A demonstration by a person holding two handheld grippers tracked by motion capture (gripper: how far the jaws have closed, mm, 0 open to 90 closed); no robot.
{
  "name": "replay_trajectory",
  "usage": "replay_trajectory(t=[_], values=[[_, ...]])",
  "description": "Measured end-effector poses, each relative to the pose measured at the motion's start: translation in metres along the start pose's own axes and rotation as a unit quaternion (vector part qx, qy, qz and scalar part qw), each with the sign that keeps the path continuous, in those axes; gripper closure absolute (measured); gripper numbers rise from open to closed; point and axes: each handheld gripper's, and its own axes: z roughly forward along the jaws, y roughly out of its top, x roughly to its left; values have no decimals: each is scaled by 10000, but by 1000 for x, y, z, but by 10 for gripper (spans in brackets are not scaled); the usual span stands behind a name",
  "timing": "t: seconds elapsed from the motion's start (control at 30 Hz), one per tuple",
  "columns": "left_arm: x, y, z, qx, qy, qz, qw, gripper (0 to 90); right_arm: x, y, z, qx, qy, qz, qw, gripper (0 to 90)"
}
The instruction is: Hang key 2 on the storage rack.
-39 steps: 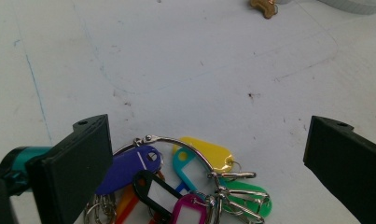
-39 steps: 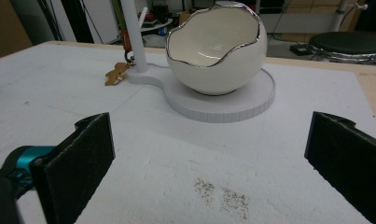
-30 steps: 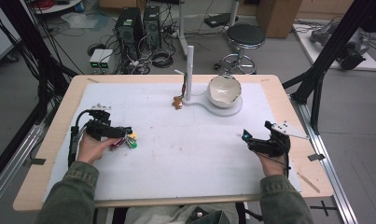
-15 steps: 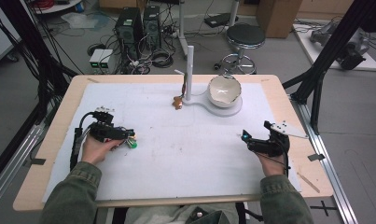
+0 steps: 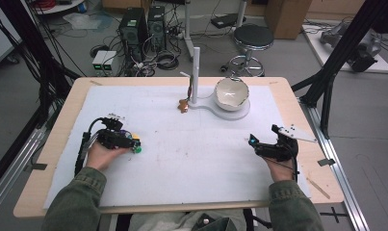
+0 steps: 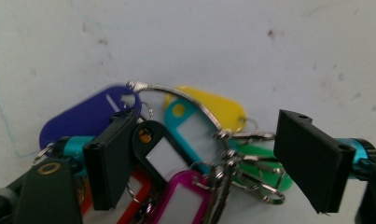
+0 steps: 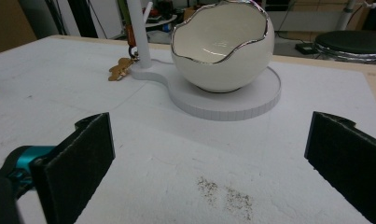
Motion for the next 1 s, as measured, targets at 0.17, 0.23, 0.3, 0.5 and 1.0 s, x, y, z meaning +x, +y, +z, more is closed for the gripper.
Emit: replay_trajectory(t=[0.17, 0.23, 0.3, 0.5, 1.0], values=[[-1, -1, -1, 132, 76, 89, 9998, 552, 0, 0, 0, 7, 12, -6, 10000, 6], [0, -1, -1, 120, 10, 147, 9998, 576, 0, 0, 1, 5, 4, -14, 10000, 6], [1, 0, -1, 135, -83, 107, 9998, 629, 0, 0, 1, 4, 2, -17, 10000, 6], [-1, -1, -6, 42, -152, 186, 9997, 673, 0, 0, 0, 4, -7, -3, 10000, 6], [-3, 1, -18, -160, -246, 272, 9992, 830, 0, 0, 0, -6, -6, 0, 10000, 6]])
